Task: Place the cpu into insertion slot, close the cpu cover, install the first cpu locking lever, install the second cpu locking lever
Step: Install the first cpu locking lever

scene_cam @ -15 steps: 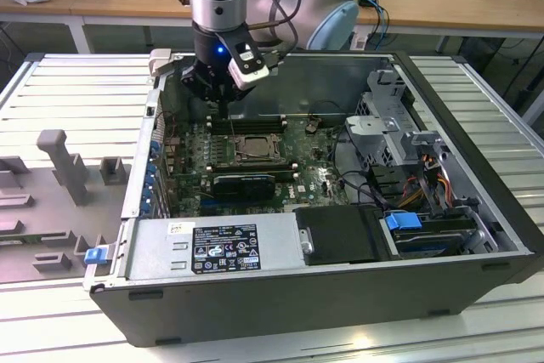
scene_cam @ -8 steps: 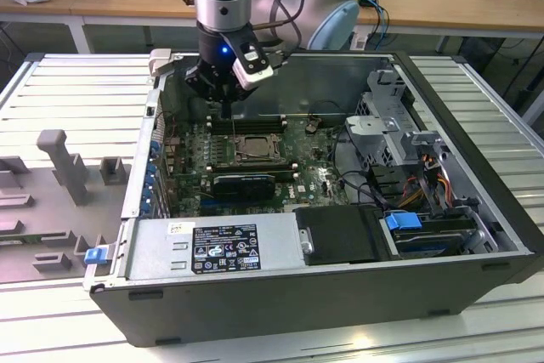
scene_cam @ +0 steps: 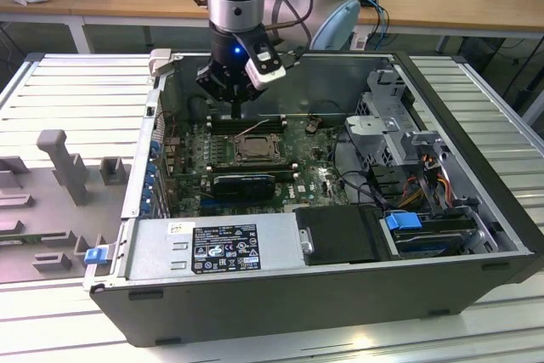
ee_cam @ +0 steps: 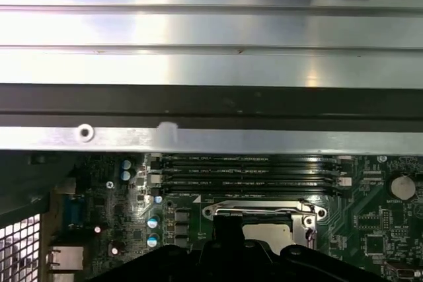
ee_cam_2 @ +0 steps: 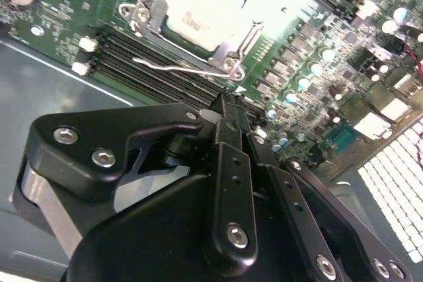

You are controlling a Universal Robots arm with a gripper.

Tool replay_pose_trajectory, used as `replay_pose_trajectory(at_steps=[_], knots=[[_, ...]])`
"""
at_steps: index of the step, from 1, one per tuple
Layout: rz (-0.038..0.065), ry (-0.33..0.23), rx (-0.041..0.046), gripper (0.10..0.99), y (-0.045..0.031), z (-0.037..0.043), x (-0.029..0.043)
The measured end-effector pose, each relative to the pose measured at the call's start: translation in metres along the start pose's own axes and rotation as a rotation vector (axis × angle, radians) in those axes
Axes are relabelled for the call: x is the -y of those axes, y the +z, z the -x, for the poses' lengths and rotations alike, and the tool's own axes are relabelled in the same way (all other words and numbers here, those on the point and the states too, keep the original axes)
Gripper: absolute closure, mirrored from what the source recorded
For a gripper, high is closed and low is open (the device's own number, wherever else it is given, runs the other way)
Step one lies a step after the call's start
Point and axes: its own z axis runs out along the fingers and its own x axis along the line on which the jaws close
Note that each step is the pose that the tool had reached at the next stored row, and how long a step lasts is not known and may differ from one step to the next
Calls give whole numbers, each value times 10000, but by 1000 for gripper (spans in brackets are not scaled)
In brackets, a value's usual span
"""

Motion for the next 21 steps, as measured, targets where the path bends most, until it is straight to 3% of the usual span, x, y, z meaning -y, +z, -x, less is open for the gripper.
replay_pose_trajectory(at_steps=[2,5,6,14,19,21], knots=[[81,-2,1,980,1,37,2],[487,17,3,980,6,58,4],[558,22,5,980,15,68,6],[561,-5,12,980,192,112,20],[561,-443,-32,980,240,148,18],[574,-484,-36,980,253,200,10]])
